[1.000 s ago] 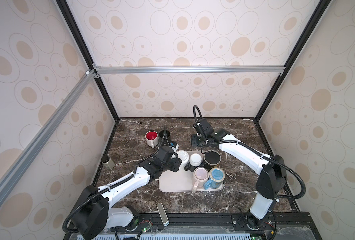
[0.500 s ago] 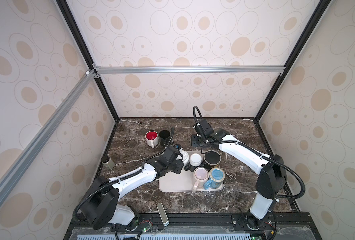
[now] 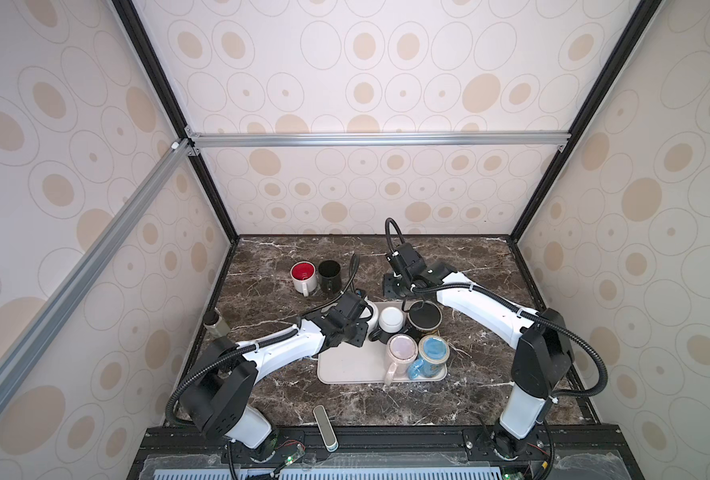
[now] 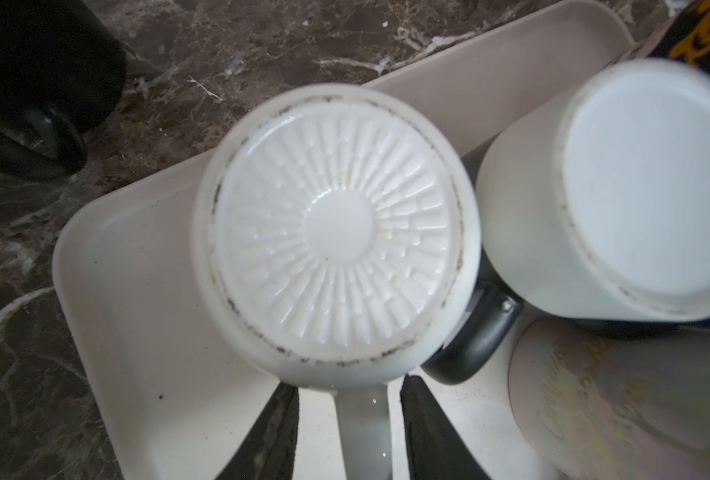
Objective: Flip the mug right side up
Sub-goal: 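Lower the left gripper onto the white mug's base and close on it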
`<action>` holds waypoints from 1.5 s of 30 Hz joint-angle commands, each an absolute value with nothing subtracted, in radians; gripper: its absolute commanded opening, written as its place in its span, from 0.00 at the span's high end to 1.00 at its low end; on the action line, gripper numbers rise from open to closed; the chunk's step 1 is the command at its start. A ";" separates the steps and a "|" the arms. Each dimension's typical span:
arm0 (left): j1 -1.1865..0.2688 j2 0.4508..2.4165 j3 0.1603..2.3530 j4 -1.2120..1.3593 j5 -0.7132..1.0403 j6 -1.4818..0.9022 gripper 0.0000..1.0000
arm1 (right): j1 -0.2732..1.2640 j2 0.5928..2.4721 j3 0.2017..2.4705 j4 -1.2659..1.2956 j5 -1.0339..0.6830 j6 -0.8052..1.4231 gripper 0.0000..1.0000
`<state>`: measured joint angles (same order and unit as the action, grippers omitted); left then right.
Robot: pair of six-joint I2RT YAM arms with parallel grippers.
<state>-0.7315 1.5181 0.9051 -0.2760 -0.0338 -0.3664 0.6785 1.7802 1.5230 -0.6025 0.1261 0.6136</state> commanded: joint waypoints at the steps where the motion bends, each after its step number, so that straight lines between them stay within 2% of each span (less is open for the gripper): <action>1: -0.740 1.534 0.950 -0.317 -0.066 -0.359 0.59 | 0.679 1.778 1.508 -0.599 0.126 0.625 0.64; 15: -0.740 1.567 0.986 -0.353 -0.113 -0.372 0.65 | 0.678 1.772 1.479 -0.578 0.113 0.621 0.64; 38: -0.740 1.611 1.002 -0.334 -0.116 -0.368 0.64 | 0.679 1.776 1.484 -0.573 0.121 0.610 0.64; 45: -0.741 1.618 1.006 -0.317 -0.115 -0.371 0.70 | 0.678 1.775 1.483 -0.577 0.130 0.604 0.64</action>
